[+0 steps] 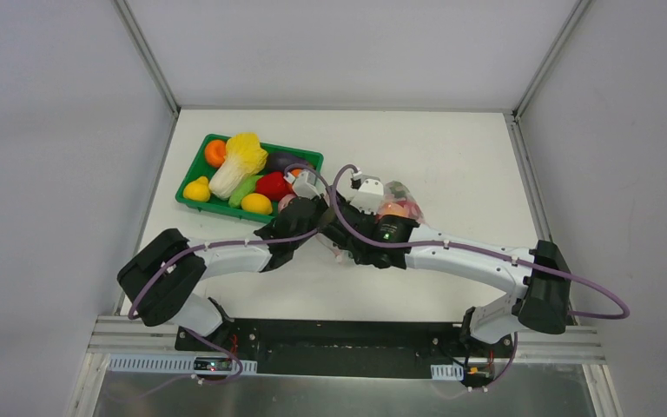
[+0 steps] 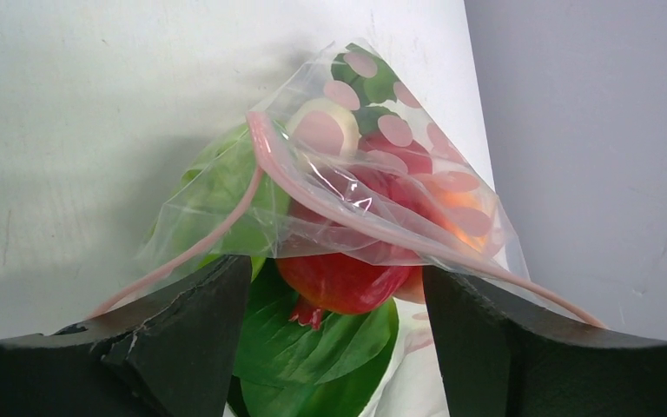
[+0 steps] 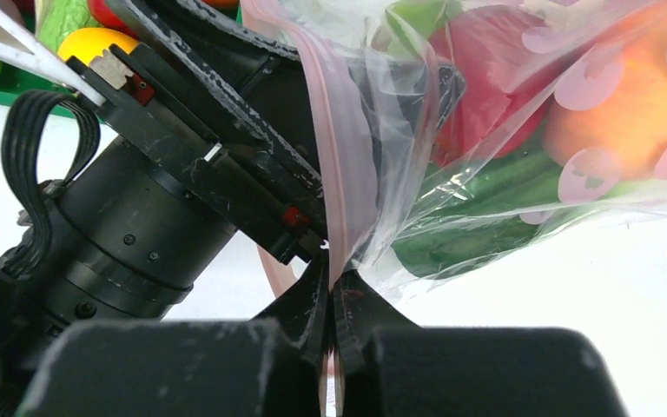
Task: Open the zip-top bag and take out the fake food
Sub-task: Pick up the fake fruit from the zipper food storage bag.
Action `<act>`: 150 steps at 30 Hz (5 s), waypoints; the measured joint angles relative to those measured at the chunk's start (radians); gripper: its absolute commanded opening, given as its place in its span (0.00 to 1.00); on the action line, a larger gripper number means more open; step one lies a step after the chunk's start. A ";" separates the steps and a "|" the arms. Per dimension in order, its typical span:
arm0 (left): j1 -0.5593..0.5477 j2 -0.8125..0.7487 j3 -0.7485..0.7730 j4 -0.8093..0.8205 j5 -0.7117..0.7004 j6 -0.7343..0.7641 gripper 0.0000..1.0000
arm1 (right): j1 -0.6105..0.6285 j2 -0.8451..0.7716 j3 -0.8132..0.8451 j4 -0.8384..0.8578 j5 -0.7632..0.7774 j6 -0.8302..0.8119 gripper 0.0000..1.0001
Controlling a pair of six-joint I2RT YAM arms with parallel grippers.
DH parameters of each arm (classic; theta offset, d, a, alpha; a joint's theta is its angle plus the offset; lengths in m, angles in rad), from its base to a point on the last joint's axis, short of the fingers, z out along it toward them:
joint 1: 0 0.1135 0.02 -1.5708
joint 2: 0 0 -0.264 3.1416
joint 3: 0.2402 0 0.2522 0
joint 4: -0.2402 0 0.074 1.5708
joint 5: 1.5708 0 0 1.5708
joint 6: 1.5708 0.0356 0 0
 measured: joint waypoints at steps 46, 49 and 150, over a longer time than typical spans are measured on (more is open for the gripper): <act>0.031 0.408 0.188 0.356 0.374 -0.206 0.24 | -0.050 -0.062 -0.163 0.219 -0.010 -0.074 0.00; 0.031 0.406 0.182 0.360 0.378 -0.202 0.32 | -0.056 -0.102 -0.180 0.217 0.000 -0.074 0.00; 0.052 0.141 0.157 -0.144 0.454 0.027 0.38 | -0.670 -0.198 -0.454 0.166 -0.393 -0.283 0.58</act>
